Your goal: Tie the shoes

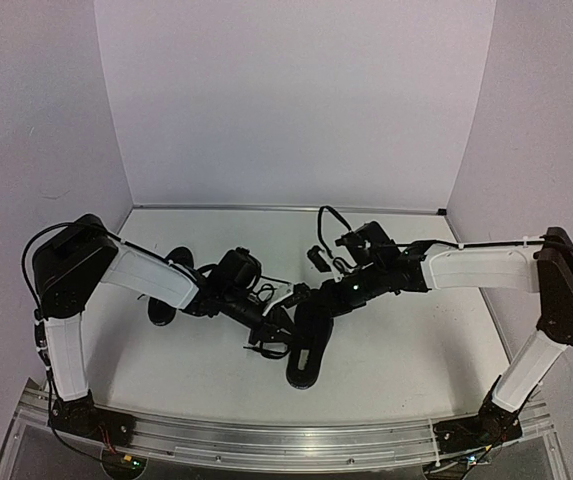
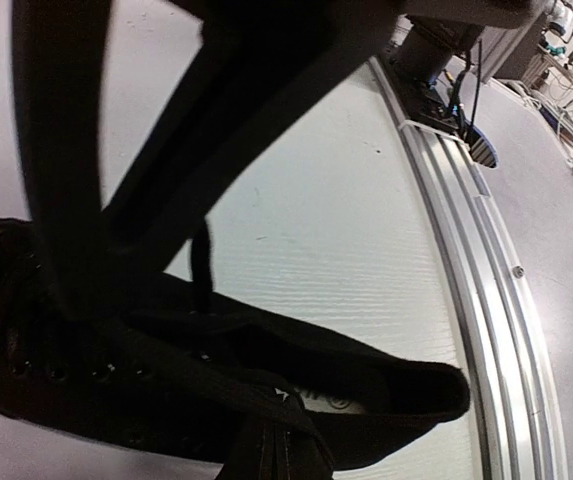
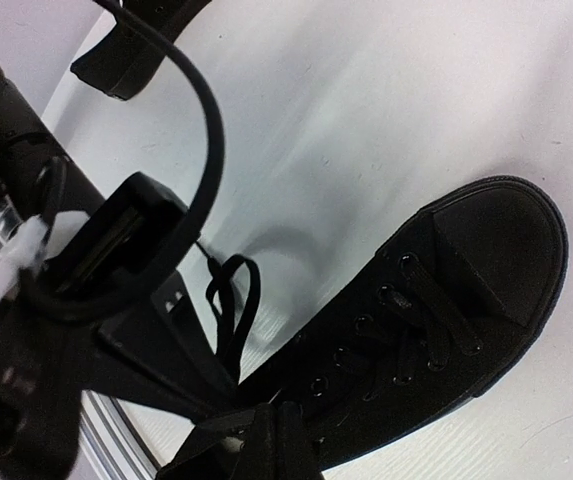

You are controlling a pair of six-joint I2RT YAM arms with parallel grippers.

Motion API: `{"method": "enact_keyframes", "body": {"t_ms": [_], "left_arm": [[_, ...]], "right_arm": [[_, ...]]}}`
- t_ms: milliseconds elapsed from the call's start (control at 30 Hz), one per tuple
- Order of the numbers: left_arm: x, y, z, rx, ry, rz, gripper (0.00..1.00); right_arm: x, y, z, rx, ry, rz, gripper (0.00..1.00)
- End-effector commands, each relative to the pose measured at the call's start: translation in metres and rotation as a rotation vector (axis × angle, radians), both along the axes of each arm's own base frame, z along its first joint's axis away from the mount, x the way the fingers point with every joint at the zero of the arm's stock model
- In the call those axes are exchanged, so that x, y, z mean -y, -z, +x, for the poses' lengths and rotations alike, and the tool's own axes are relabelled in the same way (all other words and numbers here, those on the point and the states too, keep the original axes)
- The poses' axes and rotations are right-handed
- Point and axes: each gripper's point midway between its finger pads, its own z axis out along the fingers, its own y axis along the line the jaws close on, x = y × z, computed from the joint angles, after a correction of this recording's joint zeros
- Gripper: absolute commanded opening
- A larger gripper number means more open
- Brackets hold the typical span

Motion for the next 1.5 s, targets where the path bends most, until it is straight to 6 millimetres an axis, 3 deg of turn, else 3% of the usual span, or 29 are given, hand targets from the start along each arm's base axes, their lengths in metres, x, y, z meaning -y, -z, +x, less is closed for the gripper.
{"method": "enact_keyframes", "body": {"t_ms": [0, 200, 467, 533, 667, 900, 1133, 1300, 1467], "left_arm": [[0.005, -0.038, -0.012, 0.050, 0.054, -0.111, 0.00], [0.009, -0.057, -0.011, 0.067, 0.053, -0.169, 0.00], [0.015, -0.047, -0.005, 0.053, 0.040, -0.164, 0.00], [0.017, -0.047, -0.006, 0.043, 0.039, -0.180, 0.00], [0.020, -0.049, -0.004, 0.037, 0.031, -0.207, 0.00], [0.022, -0.050, -0.002, 0.033, 0.027, -0.221, 0.00], [0.023, -0.048, -0.002, 0.032, 0.025, -0.225, 0.00], [0.023, -0.050, -0.002, 0.032, 0.022, -0.233, 0.00], [0.023, -0.052, -0.001, 0.038, 0.019, -0.238, 0.00]], "right_arm": [[-0.005, -0.016, 0.001, 0.049, -0.016, 0.039, 0.00], [-0.005, -0.016, 0.001, 0.047, -0.010, 0.040, 0.00], [-0.004, -0.022, 0.001, 0.046, 0.003, 0.052, 0.10], [-0.003, -0.020, 0.001, 0.035, 0.011, 0.049, 0.18], [0.010, -0.024, -0.003, 0.002, 0.036, 0.077, 0.44], [0.036, -0.048, -0.016, -0.014, 0.098, 0.149, 0.60], [0.038, -0.044, -0.033, -0.093, 0.111, 0.235, 0.60], [0.034, -0.047, -0.035, -0.101, 0.112, 0.287, 0.58], [0.023, -0.039, -0.033, -0.147, 0.094, 0.302, 0.39]]}}
